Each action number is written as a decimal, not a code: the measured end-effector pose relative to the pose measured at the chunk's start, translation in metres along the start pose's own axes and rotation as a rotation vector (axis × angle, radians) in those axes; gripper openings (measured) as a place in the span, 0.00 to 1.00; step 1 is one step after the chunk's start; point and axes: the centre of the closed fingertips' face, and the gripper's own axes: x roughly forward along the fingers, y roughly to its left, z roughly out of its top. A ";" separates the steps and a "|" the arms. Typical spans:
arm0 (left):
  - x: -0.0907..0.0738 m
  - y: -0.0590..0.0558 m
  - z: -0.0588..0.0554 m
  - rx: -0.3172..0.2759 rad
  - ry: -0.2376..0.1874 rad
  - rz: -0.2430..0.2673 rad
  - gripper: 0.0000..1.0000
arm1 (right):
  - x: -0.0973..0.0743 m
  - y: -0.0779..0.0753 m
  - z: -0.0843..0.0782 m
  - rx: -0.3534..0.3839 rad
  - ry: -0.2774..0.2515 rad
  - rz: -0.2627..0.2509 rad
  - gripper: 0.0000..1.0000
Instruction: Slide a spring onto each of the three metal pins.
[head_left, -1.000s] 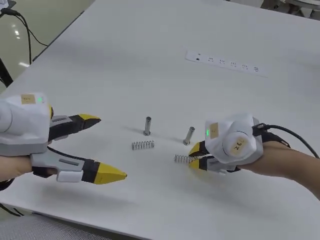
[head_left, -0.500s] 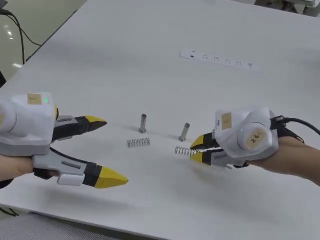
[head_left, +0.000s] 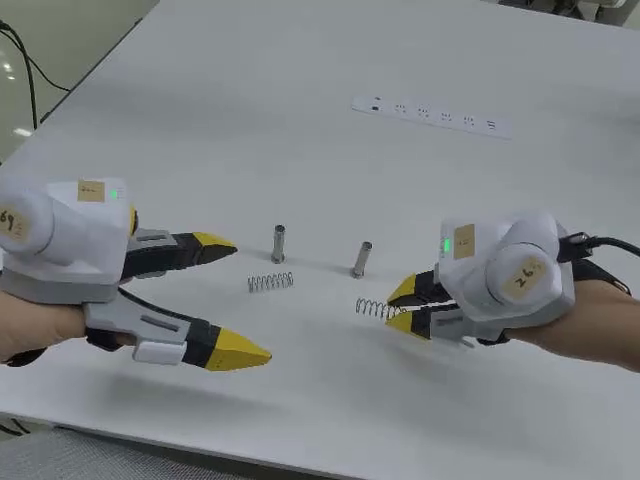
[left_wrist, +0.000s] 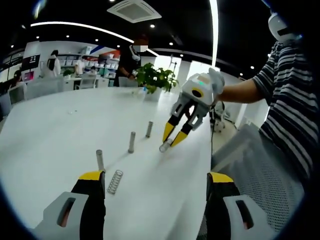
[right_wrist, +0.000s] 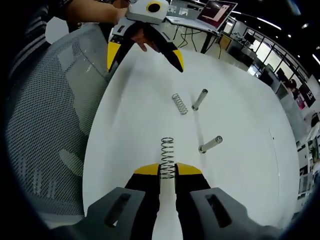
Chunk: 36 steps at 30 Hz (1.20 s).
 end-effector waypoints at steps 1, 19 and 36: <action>0.002 -0.001 0.001 0.000 0.002 -0.009 0.77 | -0.001 0.001 0.000 0.002 -0.001 0.002 0.08; 0.043 -0.013 0.015 -0.002 -0.021 -0.141 0.50 | -0.013 0.005 0.009 0.018 -0.001 -0.012 0.08; 0.080 -0.035 0.015 0.036 -0.008 -0.200 0.36 | -0.015 0.010 0.022 0.006 -0.015 -0.007 0.08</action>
